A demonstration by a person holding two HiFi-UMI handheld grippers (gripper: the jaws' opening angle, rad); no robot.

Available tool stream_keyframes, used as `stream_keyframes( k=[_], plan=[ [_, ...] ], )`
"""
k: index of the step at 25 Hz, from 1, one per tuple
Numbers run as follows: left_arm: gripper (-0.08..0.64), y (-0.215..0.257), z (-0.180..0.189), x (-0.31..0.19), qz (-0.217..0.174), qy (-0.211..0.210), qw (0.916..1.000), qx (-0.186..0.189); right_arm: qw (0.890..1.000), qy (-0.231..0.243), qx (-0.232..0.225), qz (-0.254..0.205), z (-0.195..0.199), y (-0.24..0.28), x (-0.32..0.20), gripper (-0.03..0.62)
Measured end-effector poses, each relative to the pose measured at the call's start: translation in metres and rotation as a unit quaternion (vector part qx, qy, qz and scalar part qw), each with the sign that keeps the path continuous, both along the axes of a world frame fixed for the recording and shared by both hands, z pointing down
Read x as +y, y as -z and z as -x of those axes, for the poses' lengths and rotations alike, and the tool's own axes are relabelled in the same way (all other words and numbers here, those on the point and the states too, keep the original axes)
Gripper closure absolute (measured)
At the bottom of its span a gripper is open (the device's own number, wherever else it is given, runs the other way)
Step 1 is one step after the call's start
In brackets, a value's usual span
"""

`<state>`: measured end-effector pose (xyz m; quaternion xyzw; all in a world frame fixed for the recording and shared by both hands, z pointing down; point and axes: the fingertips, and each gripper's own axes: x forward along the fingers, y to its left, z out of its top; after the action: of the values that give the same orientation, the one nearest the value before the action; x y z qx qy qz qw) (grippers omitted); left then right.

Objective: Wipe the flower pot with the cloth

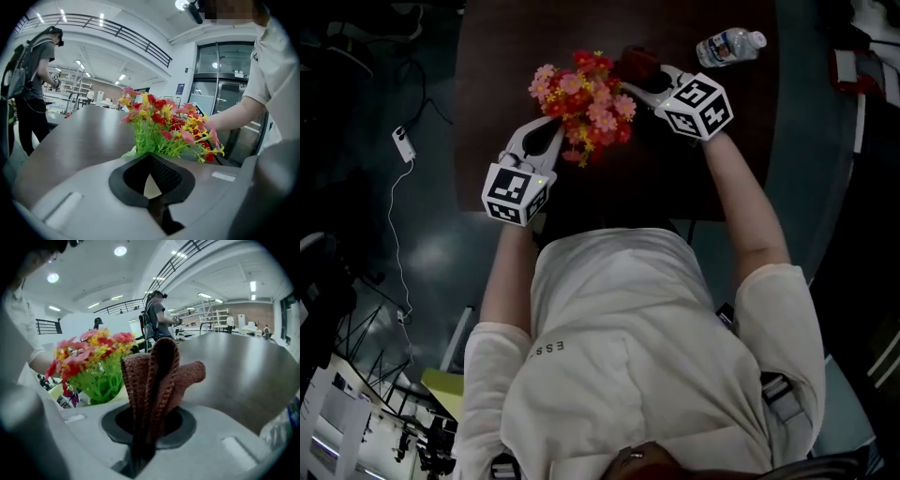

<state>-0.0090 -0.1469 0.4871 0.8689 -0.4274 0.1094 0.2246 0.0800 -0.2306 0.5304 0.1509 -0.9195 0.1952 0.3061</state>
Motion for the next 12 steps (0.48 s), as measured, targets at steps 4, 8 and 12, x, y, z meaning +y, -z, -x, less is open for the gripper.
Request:
stream_keyframes(
  k=[4, 8, 12],
  plan=[
    [0.546, -0.001, 0.0, -0.001, 0.002, 0.008, 0.9999, 0.006, 0.997, 0.047, -0.029, 0.047, 0.033, 0.001, -0.03, 0.545],
    [0.546, 0.0, 0.001, 0.002, 0.006, 0.01, 0.9997, 0.02, 0.985, 0.132, -0.063, 0.087, 0.073, -0.001, -0.03, 0.545],
    [0.546, 0.0, 0.0, 0.004, 0.01, 0.01, 0.9997, 0.021, 0.962, 0.218, -0.089, 0.141, 0.101, -0.004, -0.011, 0.545]
  ],
)
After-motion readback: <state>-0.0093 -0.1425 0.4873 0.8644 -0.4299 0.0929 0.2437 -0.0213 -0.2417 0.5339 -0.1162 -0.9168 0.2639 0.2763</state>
